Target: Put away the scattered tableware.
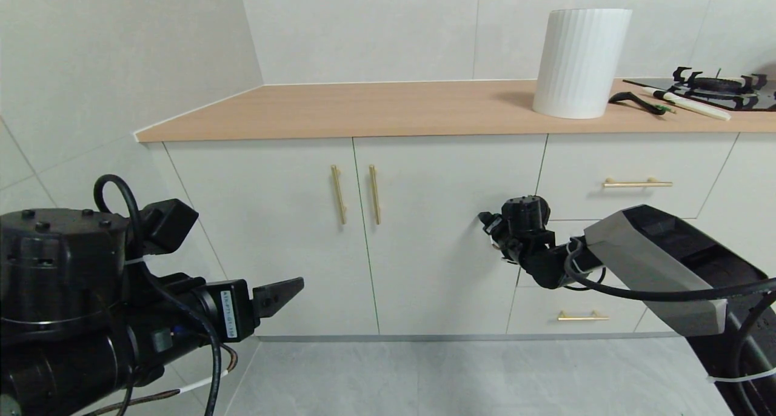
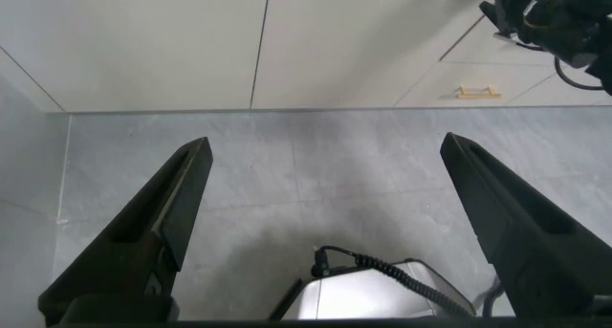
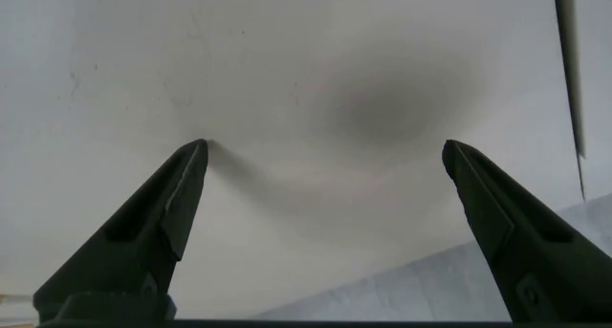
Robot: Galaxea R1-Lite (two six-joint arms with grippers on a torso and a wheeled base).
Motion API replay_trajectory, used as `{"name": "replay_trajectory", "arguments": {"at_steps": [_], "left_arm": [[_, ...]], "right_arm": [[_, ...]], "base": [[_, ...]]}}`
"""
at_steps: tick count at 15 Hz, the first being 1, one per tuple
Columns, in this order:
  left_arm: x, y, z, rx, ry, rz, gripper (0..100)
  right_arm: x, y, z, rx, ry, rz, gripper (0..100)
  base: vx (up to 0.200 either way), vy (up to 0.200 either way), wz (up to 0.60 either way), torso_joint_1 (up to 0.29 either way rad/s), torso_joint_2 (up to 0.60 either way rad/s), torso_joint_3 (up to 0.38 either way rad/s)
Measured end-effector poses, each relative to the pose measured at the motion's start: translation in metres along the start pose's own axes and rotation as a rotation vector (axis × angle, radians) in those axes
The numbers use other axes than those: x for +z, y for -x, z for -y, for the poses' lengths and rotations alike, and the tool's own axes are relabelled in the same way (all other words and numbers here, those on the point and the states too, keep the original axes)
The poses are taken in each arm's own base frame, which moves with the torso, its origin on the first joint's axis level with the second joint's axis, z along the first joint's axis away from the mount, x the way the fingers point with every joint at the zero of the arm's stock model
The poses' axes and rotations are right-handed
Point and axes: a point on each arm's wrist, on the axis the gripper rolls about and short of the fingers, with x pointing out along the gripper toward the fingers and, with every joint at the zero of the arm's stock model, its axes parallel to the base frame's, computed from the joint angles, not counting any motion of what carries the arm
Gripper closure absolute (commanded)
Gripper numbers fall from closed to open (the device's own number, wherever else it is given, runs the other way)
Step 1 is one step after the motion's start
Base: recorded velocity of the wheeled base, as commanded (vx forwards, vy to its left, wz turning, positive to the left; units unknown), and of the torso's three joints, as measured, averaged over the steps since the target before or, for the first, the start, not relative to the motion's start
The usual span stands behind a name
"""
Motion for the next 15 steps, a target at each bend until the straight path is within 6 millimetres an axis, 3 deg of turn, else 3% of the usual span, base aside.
{"name": "replay_trajectory", "arguments": {"at_steps": [4,6,11,13,15], "left_arm": [[0.0,0.0,0.0,0.0,0.001,0.0,0],[0.001,0.001,0.0,0.0,0.002,0.005,0],[0.006,0.013,-0.001,-0.012,0.011,0.05,0],[0.009,0.031,-0.006,-0.023,0.026,0.109,0],[0.009,0.051,-0.013,-0.015,0.042,0.166,0]], "right_arm": [[0.004,0.008,-0.001,0.001,0.0,-0.008,0],[0.006,0.03,-0.012,0.035,0.009,-0.062,0],[0.04,0.126,-0.043,0.186,0.149,-0.107,0],[0.067,0.182,-0.049,0.242,0.232,-0.061,0],[0.086,0.238,-0.041,0.265,0.33,-0.013,0]], "base": [[0.0,0.0,0.0,0.0,0.0,0.0],[0.0,0.0,0.0,0.0,0.0,0.0],[0.0,0.0,0.0,0.0,0.0,0.0],[0.0,0.0,0.0,0.0,0.0,0.0],[0.0,0.0,0.0,0.0,0.0,0.0]]}}
